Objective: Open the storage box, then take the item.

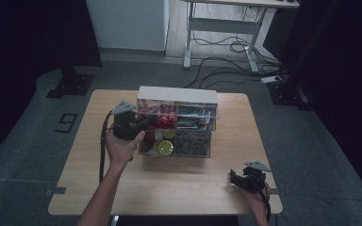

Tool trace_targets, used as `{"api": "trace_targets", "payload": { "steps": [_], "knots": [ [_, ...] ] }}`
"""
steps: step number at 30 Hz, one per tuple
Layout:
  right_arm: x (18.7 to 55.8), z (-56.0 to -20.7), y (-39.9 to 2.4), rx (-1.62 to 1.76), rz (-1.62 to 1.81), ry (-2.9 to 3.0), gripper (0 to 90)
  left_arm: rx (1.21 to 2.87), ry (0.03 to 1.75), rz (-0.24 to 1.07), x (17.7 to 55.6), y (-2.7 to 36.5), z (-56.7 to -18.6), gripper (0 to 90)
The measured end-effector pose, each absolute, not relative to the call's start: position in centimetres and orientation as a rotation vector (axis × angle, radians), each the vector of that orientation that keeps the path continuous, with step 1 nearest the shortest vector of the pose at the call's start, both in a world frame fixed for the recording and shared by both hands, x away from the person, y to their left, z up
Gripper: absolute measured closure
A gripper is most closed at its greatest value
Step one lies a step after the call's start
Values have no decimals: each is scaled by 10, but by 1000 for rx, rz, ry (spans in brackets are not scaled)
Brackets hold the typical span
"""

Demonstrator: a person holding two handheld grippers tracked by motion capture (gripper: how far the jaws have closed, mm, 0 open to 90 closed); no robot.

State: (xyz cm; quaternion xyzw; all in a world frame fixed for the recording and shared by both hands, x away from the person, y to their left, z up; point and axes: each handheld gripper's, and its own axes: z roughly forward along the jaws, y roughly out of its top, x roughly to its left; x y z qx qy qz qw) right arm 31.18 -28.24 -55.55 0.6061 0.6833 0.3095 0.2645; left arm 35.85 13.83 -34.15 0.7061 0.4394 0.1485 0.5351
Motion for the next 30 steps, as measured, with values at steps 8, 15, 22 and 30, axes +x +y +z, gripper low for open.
{"api": "trace_targets", "payload": {
  "steps": [8, 15, 22, 30],
  "knots": [
    [312, -556, -283, 1635, 836, 1848, 163, 1671, 1044, 367, 362, 135, -333, 900],
    [312, -556, -283, 1635, 837, 1847, 163, 1667, 1043, 375, 366, 132, -326, 900],
    [312, -556, -283, 1636, 837, 1847, 163, 1657, 1044, 361, 367, 133, -326, 900],
    [311, -555, -282, 1628, 839, 1852, 183, 1658, 1040, 359, 366, 132, -327, 900]
  ]
}}
